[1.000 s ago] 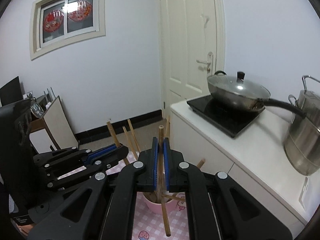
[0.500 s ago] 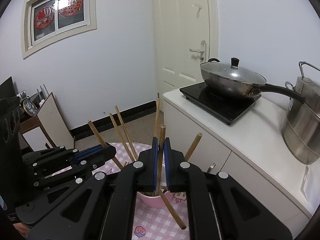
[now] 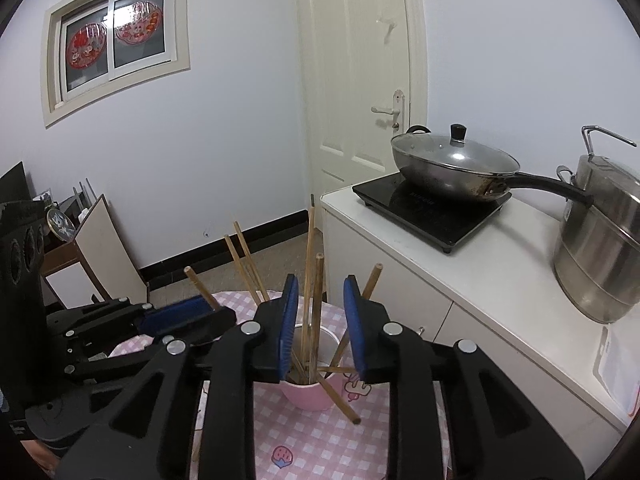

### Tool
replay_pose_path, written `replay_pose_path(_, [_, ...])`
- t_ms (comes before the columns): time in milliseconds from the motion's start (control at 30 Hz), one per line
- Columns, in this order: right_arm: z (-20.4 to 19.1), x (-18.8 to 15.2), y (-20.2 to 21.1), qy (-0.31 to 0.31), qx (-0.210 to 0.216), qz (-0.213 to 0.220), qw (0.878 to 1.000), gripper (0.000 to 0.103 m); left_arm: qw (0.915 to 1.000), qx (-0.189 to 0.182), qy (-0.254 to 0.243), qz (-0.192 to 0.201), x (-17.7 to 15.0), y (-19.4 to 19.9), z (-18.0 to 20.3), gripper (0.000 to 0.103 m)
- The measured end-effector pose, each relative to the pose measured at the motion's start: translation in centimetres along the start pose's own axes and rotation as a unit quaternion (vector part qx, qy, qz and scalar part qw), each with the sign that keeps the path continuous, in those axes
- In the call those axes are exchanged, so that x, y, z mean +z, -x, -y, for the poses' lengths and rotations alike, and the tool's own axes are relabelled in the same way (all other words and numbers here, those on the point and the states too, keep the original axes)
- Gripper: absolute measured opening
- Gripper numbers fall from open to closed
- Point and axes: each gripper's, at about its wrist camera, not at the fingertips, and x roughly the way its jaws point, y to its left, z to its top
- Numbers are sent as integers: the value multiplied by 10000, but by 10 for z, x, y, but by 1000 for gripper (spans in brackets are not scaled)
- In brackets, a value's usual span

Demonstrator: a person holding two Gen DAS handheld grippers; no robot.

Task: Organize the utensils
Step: 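Lower both chopsticks into the cup and open both tools, then move both open tools down to the remaining chopsticks on the table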

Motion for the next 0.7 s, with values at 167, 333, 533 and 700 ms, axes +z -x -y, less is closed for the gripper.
replay_pose_path(167, [-3,-1,13,-11,-15,53,10000,22,9999,49,-129,100,0,16,9,44])
replay_pose_path(333, [-8,-4,31,-5,10,123,9999,22,9998,104,-111,125,-3,36,9,44])
replay_pose_path(533, [-22,-16,46,34,67,131,9999,23,9997,216,-8,130,-13,66,-4,45])
replay_pose_path(700, [-43,-36,48,144,173,6,9997,22,9992,377,102,88,-26,88,-23,47])
